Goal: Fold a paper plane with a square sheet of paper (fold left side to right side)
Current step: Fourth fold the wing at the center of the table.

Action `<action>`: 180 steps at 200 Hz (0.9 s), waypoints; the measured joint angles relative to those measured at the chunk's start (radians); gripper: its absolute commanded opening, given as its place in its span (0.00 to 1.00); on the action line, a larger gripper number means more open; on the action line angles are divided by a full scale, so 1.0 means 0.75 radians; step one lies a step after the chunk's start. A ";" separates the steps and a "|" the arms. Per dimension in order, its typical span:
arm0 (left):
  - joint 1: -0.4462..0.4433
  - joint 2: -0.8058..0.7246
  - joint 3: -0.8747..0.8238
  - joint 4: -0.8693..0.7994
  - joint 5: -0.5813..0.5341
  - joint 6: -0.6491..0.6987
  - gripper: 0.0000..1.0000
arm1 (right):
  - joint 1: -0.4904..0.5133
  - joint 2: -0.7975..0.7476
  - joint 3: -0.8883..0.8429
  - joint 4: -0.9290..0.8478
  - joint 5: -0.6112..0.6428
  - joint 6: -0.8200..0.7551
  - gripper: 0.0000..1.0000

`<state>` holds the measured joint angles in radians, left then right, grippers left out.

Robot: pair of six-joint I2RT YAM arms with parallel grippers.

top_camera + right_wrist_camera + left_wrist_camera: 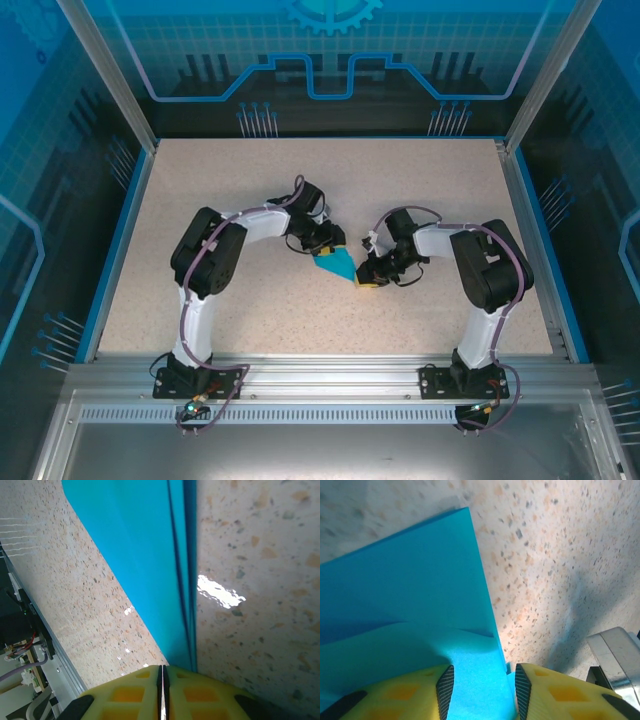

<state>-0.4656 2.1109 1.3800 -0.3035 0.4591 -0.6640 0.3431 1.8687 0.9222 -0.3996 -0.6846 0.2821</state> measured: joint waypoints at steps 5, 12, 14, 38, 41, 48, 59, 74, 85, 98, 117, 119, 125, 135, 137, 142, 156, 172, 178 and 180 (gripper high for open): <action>0.012 0.001 0.001 0.000 0.002 0.011 0.44 | 0.000 0.001 0.001 0.001 -0.001 0.000 0.12; 0.031 0.001 0.003 -0.004 0.003 0.021 0.44 | 0.000 0.001 0.001 0.000 -0.001 0.001 0.12; 0.035 0.001 0.004 -0.004 0.003 0.023 0.44 | 0.000 0.001 0.001 0.000 0.000 0.001 0.12; 0.116 0.010 0.022 -0.010 0.000 0.053 0.46 | 0.000 0.001 0.001 0.001 -0.001 0.004 0.12; 0.125 0.012 0.026 -0.012 -0.001 0.054 0.45 | 0.000 0.001 0.001 0.000 0.000 0.004 0.12; 0.145 0.016 0.035 -0.015 -0.002 0.060 0.46 | 0.000 0.001 0.001 0.000 -0.001 0.004 0.12; 0.166 0.022 0.047 -0.022 -0.003 0.072 0.46 | 0.000 0.001 0.001 0.002 -0.003 0.004 0.12; 0.175 0.026 0.051 -0.023 -0.002 0.084 0.46 | -0.003 -0.002 -0.003 0.008 -0.010 0.004 0.13; 0.175 0.027 0.051 -0.023 -0.002 0.086 0.46 | -0.003 -0.014 -0.011 0.011 -0.010 0.004 0.13; 0.174 0.027 0.051 -0.022 -0.002 0.087 0.46 | -0.004 -0.042 -0.028 -0.020 -0.003 0.007 0.14; 0.174 0.027 0.051 -0.022 -0.002 0.087 0.46 | -0.007 -0.102 -0.031 -0.090 0.000 0.017 0.14; 0.174 0.027 0.051 -0.022 -0.002 0.086 0.46 | -0.007 -0.111 -0.028 -0.093 -0.001 0.023 0.14; 0.174 0.027 0.051 -0.022 -0.002 0.087 0.46 | -0.007 -0.134 -0.017 -0.098 -0.004 0.034 0.14; 0.172 0.027 0.051 -0.022 -0.002 0.086 0.46 | -0.006 -0.162 0.018 -0.097 -0.010 0.054 0.14; 0.172 0.027 0.051 -0.022 -0.002 0.087 0.46 | -0.006 -0.165 0.028 -0.095 -0.011 0.057 0.14; 0.172 0.027 0.051 -0.022 -0.002 0.087 0.46 | -0.005 -0.166 0.056 -0.095 -0.011 0.070 0.14; 0.171 0.027 0.051 -0.022 -0.003 0.087 0.46 | -0.001 -0.152 0.153 -0.072 -0.006 0.100 0.14; 0.170 0.027 0.051 -0.022 -0.003 0.086 0.46 | 0.016 -0.101 0.257 -0.037 0.002 0.130 0.14; 0.170 0.027 0.051 -0.022 -0.003 0.087 0.46 | 0.024 -0.074 0.293 -0.024 0.005 0.143 0.14; 0.170 0.027 0.051 -0.022 -0.003 0.086 0.46 | 0.028 -0.062 0.307 -0.022 0.006 0.145 0.14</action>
<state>-0.3378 2.1311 1.4185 -0.3202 0.4568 -0.5991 0.3641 1.8221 1.1522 -0.4164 -0.6804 0.3908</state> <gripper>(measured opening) 0.457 0.138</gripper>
